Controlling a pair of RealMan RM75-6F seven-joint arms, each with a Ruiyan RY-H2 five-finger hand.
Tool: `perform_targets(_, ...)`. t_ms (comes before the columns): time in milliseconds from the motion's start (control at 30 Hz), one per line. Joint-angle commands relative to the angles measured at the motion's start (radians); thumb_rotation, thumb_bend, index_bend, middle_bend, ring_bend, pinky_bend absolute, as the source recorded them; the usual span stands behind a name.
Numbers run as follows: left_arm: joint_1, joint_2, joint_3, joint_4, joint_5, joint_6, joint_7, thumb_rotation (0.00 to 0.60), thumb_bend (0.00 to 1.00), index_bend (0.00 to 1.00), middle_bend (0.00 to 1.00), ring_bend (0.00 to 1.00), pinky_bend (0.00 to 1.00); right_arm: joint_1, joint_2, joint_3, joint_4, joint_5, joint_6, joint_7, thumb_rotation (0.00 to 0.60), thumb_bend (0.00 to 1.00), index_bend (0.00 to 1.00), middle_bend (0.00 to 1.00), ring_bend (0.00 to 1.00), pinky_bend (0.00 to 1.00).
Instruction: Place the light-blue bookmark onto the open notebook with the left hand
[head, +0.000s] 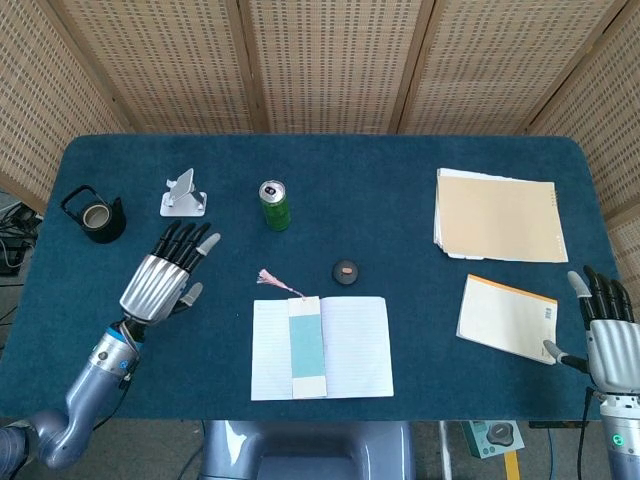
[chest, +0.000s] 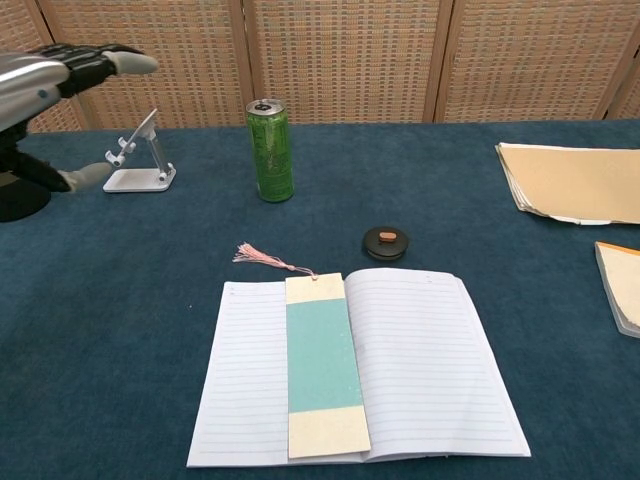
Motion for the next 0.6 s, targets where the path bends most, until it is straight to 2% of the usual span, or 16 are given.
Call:
perform_targets(33,0.066,0.020,0.021,-0.032,-0.025,0.051,-0.002,0.600,0.35,0.00,0.00,0.00,0.00,-0.001,0.003,-0.006,-0.014,-0.017,0.012,-0.005,0.600,0.10,0.02,0.00,0.00,0.00)
perform_targets(100,0.105,0.035,0.041,-0.047,-0.028,0.080,-0.002,0.600,0.22,0.00,0.00,0.00,0.00,-0.003,0.007,-0.011,-0.026,-0.034,0.024,-0.009,0.600,0.10,0.02,0.00,0.00,0.00)
perform_targets(200,0.159,0.057,0.067,-0.066,-0.028,0.117,-0.011,0.600,0.10,0.00,0.00,0.00,0.00,-0.005,0.012,-0.021,-0.044,-0.058,0.037,-0.019,0.600,0.10,0.02,0.00,0.00,0.00)
perform_targets(467,0.294,0.091,0.115,-0.062,-0.050,0.190,-0.017,0.600,0.08,0.00,0.00,0.00,0.00,-0.007,0.026,-0.053,-0.101,-0.110,0.041,-0.053,0.600,0.10,0.01,0.00,0.00,0.00)
perform_targets(600,0.324,0.091,0.113,-0.058,-0.036,0.207,-0.020,0.600,0.08,0.00,0.00,0.00,0.00,-0.008,0.031,-0.065,-0.124,-0.135,0.048,-0.072,0.600,0.10,0.01,0.00,0.00,0.00)
